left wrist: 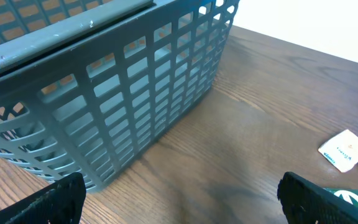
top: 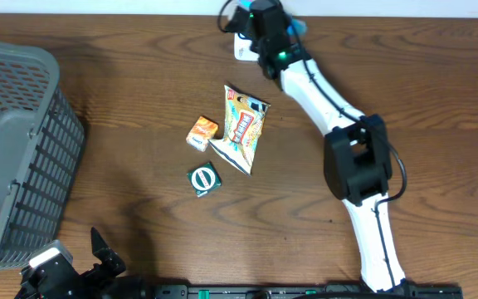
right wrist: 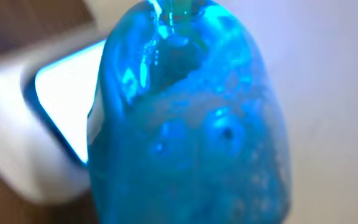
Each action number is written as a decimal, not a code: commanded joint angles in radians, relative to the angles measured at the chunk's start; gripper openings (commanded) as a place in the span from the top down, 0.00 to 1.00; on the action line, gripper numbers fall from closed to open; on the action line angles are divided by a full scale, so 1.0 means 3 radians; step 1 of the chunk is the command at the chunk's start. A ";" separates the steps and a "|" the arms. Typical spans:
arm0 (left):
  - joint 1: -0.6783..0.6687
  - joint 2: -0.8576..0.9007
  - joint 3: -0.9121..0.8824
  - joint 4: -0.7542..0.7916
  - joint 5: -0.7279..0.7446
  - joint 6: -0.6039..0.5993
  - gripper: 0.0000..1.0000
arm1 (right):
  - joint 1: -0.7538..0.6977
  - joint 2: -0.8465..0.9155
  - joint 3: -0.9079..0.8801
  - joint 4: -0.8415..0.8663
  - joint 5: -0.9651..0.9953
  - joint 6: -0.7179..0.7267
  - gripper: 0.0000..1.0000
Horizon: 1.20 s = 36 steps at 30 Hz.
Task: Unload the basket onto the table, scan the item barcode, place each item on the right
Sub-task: 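Hold the Listerine bottle bottom-up in front of the white scanner, then carry the Listerine bottle off to the right table edge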
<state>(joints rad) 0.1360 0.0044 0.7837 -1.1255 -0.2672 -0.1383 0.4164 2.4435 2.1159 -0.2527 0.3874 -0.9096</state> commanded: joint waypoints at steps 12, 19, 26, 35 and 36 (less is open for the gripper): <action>0.0010 -0.0004 0.0004 0.0001 -0.0006 -0.0019 0.02 | -0.1316 -0.0755 0.0090 -0.1807 0.0505 0.1342 0.99; 0.0010 -0.0004 0.0004 0.0001 -0.0006 -0.0019 0.02 | -0.2406 -0.0750 0.0038 -0.1898 -0.0530 0.1695 0.99; 0.0010 -0.0004 0.0004 0.0001 -0.0006 -0.0019 0.02 | -0.3159 -0.0715 -0.0163 -0.1832 -0.0595 0.1939 0.99; 0.0010 -0.0004 0.0004 0.0001 -0.0006 -0.0020 0.02 | -0.3527 -0.0715 -0.0868 -0.1629 -0.0629 0.2310 0.99; 0.0010 -0.0004 0.0004 0.0001 -0.0006 -0.0019 0.02 | -0.3545 -0.0715 -0.0938 -0.1609 -0.0542 0.2388 0.99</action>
<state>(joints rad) 0.1360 0.0044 0.7837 -1.1255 -0.2676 -0.1383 -0.6449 2.2448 1.8744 -0.7536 0.1955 -0.2779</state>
